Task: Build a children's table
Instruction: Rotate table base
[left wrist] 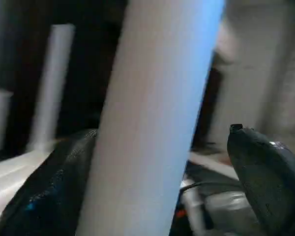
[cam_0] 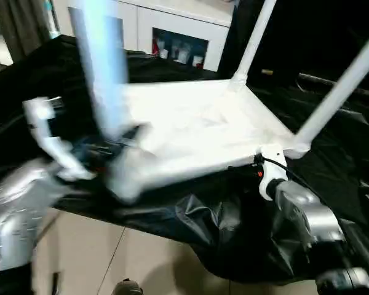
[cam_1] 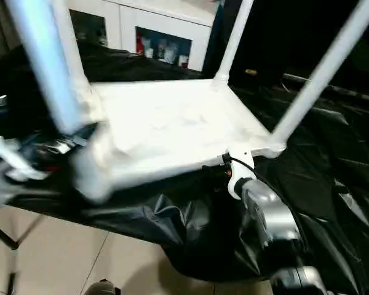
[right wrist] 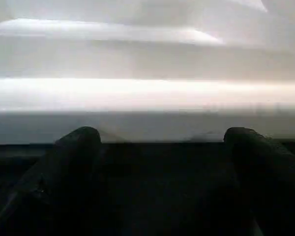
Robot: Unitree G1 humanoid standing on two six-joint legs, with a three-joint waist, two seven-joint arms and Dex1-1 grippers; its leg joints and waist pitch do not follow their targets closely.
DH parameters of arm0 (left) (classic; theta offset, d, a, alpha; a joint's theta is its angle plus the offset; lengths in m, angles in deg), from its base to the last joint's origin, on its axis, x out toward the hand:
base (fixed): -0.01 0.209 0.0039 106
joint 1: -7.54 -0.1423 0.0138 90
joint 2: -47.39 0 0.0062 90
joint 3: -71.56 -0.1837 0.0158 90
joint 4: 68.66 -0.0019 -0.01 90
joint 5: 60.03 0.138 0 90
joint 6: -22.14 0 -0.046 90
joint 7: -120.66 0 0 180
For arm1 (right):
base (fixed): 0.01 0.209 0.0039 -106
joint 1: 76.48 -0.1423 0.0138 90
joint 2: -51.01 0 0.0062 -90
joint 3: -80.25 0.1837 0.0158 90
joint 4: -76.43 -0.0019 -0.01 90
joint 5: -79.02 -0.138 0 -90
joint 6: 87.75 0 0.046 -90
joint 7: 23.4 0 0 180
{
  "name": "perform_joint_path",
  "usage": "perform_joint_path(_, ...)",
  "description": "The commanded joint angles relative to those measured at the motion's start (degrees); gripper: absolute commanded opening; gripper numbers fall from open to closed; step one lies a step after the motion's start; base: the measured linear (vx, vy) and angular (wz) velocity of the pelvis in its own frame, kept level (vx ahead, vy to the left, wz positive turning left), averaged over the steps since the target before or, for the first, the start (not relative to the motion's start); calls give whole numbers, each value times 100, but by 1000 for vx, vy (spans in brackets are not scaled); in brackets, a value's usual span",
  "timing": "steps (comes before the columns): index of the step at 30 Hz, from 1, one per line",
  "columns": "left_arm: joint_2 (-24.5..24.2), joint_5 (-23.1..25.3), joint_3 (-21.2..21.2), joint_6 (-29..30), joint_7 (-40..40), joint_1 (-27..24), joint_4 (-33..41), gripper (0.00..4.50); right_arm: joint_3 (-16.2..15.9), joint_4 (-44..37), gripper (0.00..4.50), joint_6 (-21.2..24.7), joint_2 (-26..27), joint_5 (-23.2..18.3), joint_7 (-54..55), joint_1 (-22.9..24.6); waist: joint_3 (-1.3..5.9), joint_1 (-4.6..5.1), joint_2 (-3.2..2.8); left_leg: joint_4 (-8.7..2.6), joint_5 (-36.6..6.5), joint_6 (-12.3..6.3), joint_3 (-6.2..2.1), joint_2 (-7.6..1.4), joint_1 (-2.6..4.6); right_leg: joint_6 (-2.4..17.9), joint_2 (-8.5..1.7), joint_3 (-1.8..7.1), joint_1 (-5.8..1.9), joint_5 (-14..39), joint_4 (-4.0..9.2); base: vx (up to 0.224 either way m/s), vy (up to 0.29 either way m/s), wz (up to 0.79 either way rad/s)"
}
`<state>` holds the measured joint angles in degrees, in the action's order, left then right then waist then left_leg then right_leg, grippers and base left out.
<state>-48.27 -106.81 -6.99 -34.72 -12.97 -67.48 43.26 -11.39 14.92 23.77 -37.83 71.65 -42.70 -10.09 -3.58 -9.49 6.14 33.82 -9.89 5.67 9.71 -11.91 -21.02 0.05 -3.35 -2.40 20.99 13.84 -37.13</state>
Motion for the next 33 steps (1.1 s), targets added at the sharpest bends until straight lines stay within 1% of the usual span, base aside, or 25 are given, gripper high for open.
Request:
perform_joint_path(1,202,-40,-477,96,115,191,142,450,-3,332,445,-88,-64,98,18,-196,361,46,-31,-399,-690,374,28,-90,96,690,-382,230,-177,-4,392,0,0,0)
perform_joint_path(3,334,-9,-632,161,127,308,127,450,-6,522,445,-170,-14,110,-4,-328,367,58,-36,-393,-675,407,21,-96,88,633,-385,233,-185,50,391,0,0,0)
perform_joint_path(4,463,22,-786,196,103,424,88,450,7,696,445,-226,44,103,-23,-451,363,93,-9,-397,-768,425,22,-100,87,608,-384,231,-177,214,399,0,0,0)
perform_joint_path(5,589,97,-951,187,73,533,18,450,6,837,445,-270,96,106,-36,-552,368,103,-25,-396,-778,437,19,-100,93,610,-379,230,-170,231,403,0,0,0)
perform_joint_path(6,659,165,-1081,160,72,609,-59,450,0,928,445,-313,139,107,-46,-621,367,123,-12,-393,-795,442,23,-105,93,613,-380,231,-164,252,409,0,0,0)
perform_joint_path(7,837,443,-1458,26,80,817,-307,450,-25,1148,445,-422,262,112,-69,-796,364,166,-66,-402,-896,477,6,-106,87,611,-384,227,-157,362,427,0,0,0)
perform_joint_path(8,902,591,-1627,-55,90,906,-428,450,-40,1232,445,-468,317,113,-78,-867,363,177,-48,-404,-937,467,8,-110,91,592,-384,226,-151,434,449,0,0,0)
perform_joint_path(9,902,591,-1627,-55,90,906,-428,450,-40,1232,445,-468,317,113,-78,-867,365,177,-35,-400,-961,482,6,-116,94,582,-388,228,-157,475,444,0,0,0)
perform_joint_path(10,1080,787,-1895,-195,84,1093,-720,450,-105,1344,445,-556,435,140,-140,-985,366,198,-58,-406,-960,507,-1,-111,67,581,-388,233,-171,450,442,0,0,0)
perform_joint_path(11,1196,914,-2045,-285,96,1225,-920,450,-160,1398,445,-604,509,169,-177,-1050,371,202,-65,-406,-946,510,-8,-109,60,580,-390,232,-178,432,436,0,0,0)
perform_joint_path(12,1234,948,-2081,-308,102,1269,-981,450,-176,1429,445,-626,533,183,-186,-1076,384,212,-84,-394,-939,521,-2,-110,89,603,-391,232,-159,363,439,0,0,0)
perform_joint_path(13,1372,1075,-2202,-401,134,1432,-1211,450,-225,1556,445,-710,628,231,-215,-1179,397,248,-169,-395,-908,551,-23,-103,76,685,-389,226,-180,179,403,0,0,0)
perform_joint_path(14,1433,1128,-2252,-452,149,1500,-1303,450,-237,1597,445,-735,668,237,-227,-1215,393,286,-127,-395,-928,532,-14,-95,70,706,-374,224,-178,170,428,0,0,0)
perform_joint_path(15,1492,1175,-2296,-502,163,1563,-1388,450,-245,1638,445,-759,707,240,-238,-1249,396,299,-116,-392,-932,530,-17,-101,65,739,-380,221,-188,144,416,0,0,0)
perform_joint_path(16,1601,1231,-2367,-549,180,1656,-1505,450,-275,1676,445,-794,751,258,-264,-1276,397,310,-155,-386,-924,514,-17,-97,64,787,-383,225,-193,96,412,0,0,0)
perform_joint_path(18,1701,1272,-2430,-583,196,1734,-1606,450,-297,1717,445,-830,785,276,-289,-1297,410,336,-119,-378,-808,468,-21,-103,50,856,-380,220,-221,-142,391,0,0,0)
perform_joint_path(20,1866,1327,-2553,-647,241,1846,-1773,450,-317,1775,445,-883,832,299,-345,-1304,417,355,-125,-356,-649,381,-8,-95,61,955,-362,222,-223,-495,372,0,0,0)
perform_joint_path(22,2081,1486,-2724,-848,283,1956,-2027,450,-310,1838,445,-976,871,335,-456,-1289,415,361,-123,-357,-652,333,-5,-102,60,1024,-370,223,-232,-562,371,0,0,0)
perform_joint_path(26,2327,1643,-2854,-1009,257,2080,-2321,450,-310,1871,445,-1051,906,333,-583,-1280,398,376,-124,-372,-923,298,-7,-115,85,1074,-379,226,-223,-283,408,0,0,0)
perform_joint_path(27,2416,1725,-2884,-1081,236,2136,-2456,450,-318,1872,445,-1088,929,329,-646,-1283,395,374,-143,-373,-956,291,-9,-116,84,1081,-385,229,-219,-238,416,0,0,0)
perform_joint_path(28,2513,1838,-2934,-1160,196,2208,-2618,450,-337,1839,445,-1143,972,291,-791,-1283,392,380,-179,-378,-1033,305,-13,-118,85,1096,-385,230,-217,-185,431,0,0,0)
perform_joint_path(30,2539,1877,-2950,-1189,189,2230,-2671,450,-342,1830,445,-1161,986,279,-840,-1283,396,384,-150,-380,-1075,294,-21,-123,78,1117,-391,227,-234,-152,426,0,0,0)
perform_joint_path(31,2554,2006,-3011,-1260,168,2283,-2805,450,-376,1822,445,-1196,1010,284,-915,-1295,397,393,-198,-385,-1079,289,-30,-124,72,1134,-391,224,-233,-208,436,0,0,0)
perform_joint_path(32,2558,2102,-3040,-1316,157,2318,-2903,450,-381,1845,445,-1229,1024,294,-925,-1314,394,395,-215,-384,-1084,273,-30,-117,73,1164,-386,224,-240,-264,436,0,0,0)
perform_joint_path(33,2560,2178,-3056,-1362,145,2347,-2986,450,-378,1872,445,-1255,1034,303,-915,-1331,398,378,-289,-379,-1100,276,-40,-117,82,1190,-396,225,-237,-297,416,0,0,0)
